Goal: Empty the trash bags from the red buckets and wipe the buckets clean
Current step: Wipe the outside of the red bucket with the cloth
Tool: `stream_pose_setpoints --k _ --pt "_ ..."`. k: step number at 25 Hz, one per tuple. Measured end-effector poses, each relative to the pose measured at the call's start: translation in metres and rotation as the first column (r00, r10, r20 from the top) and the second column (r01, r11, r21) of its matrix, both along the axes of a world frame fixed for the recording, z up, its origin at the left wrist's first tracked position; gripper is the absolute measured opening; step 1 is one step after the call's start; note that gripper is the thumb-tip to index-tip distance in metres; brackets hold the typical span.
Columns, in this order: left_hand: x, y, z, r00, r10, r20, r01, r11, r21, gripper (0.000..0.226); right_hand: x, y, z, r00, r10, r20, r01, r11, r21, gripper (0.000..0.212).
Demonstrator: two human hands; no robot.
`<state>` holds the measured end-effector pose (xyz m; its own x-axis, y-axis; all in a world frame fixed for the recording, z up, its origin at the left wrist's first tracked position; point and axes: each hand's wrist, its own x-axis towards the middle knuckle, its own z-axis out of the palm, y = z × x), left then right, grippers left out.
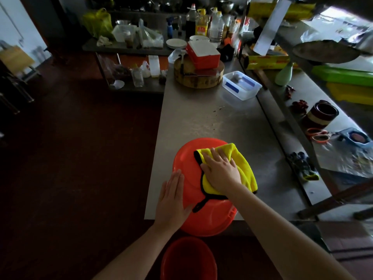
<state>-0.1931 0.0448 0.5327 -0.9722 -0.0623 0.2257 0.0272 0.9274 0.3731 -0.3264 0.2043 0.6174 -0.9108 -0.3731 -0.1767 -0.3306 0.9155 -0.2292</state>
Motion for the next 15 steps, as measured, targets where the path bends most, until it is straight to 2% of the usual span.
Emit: stream_pose_setpoints --k 2,4,6,8,10,13,15 --pt "-0.001 0.001 0.000 1.000 0.001 0.013 -0.001 1.000 -0.008 0.104 0.032 0.018 0.000 1.000 0.013 -0.005 -0.013 1.000 0.015 0.059" --pt "0.000 0.000 0.001 1.000 0.008 0.009 -0.008 1.000 -0.020 0.105 0.060 0.028 0.003 0.998 0.029 -0.049 -0.028 0.999 0.027 0.069" --pt "0.002 0.000 0.001 1.000 0.006 0.018 -0.005 0.999 -0.034 0.105 0.077 0.033 0.003 0.996 0.046 -0.072 -0.044 0.999 0.031 0.082" --pt "0.003 0.000 0.001 0.999 0.007 0.053 -0.005 0.999 -0.051 0.105 0.079 0.034 0.002 0.996 0.051 -0.070 -0.049 0.998 0.030 0.085" --pt "0.000 0.001 0.005 0.997 0.018 0.080 -0.014 0.999 -0.051 0.105 0.069 0.031 0.002 0.997 0.052 -0.064 -0.051 0.999 0.019 0.079" --pt "-0.002 0.000 0.008 0.994 0.007 0.110 -0.005 1.000 -0.020 0.106 0.036 0.023 -0.001 0.997 0.046 -0.055 -0.047 0.999 -0.010 0.053" --pt "-0.002 -0.001 0.010 0.994 0.006 0.107 -0.002 0.999 -0.033 0.105 0.004 0.014 -0.004 0.997 0.031 -0.068 -0.031 1.000 -0.002 0.049"
